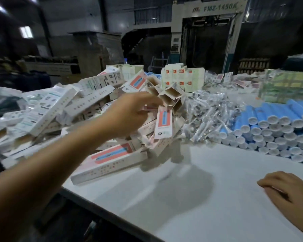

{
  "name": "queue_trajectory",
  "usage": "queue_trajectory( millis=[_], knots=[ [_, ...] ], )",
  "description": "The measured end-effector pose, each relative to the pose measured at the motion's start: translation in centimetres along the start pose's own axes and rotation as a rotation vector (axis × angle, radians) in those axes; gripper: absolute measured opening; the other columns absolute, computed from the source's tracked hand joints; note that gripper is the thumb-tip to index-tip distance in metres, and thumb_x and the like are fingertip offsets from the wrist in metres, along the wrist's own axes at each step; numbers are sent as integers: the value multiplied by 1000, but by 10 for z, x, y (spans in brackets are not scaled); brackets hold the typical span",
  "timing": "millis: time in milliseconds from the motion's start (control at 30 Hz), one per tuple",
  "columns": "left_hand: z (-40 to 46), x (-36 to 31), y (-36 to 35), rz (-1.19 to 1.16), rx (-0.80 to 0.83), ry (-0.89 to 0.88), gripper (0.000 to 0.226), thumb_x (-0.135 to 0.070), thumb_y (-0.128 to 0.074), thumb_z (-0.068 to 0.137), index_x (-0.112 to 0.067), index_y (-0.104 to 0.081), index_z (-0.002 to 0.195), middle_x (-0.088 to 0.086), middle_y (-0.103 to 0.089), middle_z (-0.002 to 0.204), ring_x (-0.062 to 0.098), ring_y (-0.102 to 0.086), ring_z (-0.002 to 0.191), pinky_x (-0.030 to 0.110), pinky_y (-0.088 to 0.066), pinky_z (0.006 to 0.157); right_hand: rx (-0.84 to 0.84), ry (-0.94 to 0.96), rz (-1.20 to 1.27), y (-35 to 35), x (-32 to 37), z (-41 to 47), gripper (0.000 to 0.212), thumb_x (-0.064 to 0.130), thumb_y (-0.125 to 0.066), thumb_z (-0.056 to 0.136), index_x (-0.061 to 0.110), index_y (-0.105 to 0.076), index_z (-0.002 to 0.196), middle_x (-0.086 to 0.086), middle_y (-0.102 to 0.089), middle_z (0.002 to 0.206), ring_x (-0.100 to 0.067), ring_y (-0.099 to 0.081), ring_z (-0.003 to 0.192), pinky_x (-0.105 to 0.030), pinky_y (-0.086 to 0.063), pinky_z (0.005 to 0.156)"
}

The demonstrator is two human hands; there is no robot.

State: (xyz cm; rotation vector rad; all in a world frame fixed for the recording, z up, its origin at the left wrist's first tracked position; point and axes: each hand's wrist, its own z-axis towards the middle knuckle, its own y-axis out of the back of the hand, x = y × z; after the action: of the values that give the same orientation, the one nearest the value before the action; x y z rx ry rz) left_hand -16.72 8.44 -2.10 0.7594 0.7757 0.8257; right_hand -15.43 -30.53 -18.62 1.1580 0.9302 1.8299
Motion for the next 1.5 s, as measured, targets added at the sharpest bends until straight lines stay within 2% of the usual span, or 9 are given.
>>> queue_trajectory(
  millis=[133,233,333,633,800,933,1167,1333,1500],
  knots=[
    [-11,79,36,427,72,33,83,4,-62,76,-32,-33,145,-10,-31,152,12,-12,143,38,-19,113,-30,12,-15,-5,-1,3,37,-4,-71,75,30,-70,86,20,-57,91,-17,-55,85,-37,-45,76],
    [-17,122,28,732,367,69,109,-37,-71,77,-46,17,140,-21,15,152,11,31,137,48,15,112,-33,-4,-18,-6,0,4,36,-4,-71,75,31,-70,87,20,-57,92,-17,-54,85,-38,-45,76],
    [-15,139,7,778,421,42,115,-63,-66,72,-55,37,124,-20,30,145,15,45,128,53,25,107,-44,-1,-23,-6,-1,3,36,-4,-71,76,30,-70,87,18,-57,92,-20,-55,86,-43,-46,75],
    [-10,137,-11,529,244,81,95,-47,-77,71,-46,-19,146,-16,-9,157,16,14,144,57,13,111,-50,27,5,0,5,-2,34,1,-68,81,34,-69,90,22,-57,94,-10,-53,92,-38,-44,76],
    [-1,100,14,-16,126,208,83,-32,-82,63,-48,-39,132,-18,-29,149,15,-11,143,60,-17,112,-16,42,6,6,11,-3,28,8,-64,86,35,-67,92,25,-55,93,1,-49,98,-24,-39,75],
    [12,43,22,-415,37,128,75,-42,-74,47,-44,-49,117,-22,-58,106,-4,-57,101,29,-50,81,-2,33,-29,9,12,-3,19,12,-60,90,25,-71,99,25,-53,93,10,-43,98,-8,-35,75],
    [24,-65,-61,-89,104,-223,103,-82,-49,52,-34,-34,142,-17,-40,112,2,-43,96,23,-43,72,-30,-25,47,8,6,1,17,7,-60,89,18,-73,94,11,-60,89,-8,-53,87,-3,-34,74],
    [23,-113,-172,397,300,-351,97,-87,-37,67,-28,-24,143,-1,-43,125,24,-50,107,32,-37,77,-382,-559,1037,22,-4,9,24,-5,-46,93,3,-67,86,-10,-62,78,-17,-54,65,-21,-47,58],
    [19,-141,-225,466,304,-386,88,-83,-26,78,-17,-30,137,2,-44,125,26,-48,109,37,-36,83,-550,-695,1397,30,-9,11,21,-5,-43,93,0,-62,86,-13,-59,72,-19,-53,60,-26,-48,55]
  ],
)
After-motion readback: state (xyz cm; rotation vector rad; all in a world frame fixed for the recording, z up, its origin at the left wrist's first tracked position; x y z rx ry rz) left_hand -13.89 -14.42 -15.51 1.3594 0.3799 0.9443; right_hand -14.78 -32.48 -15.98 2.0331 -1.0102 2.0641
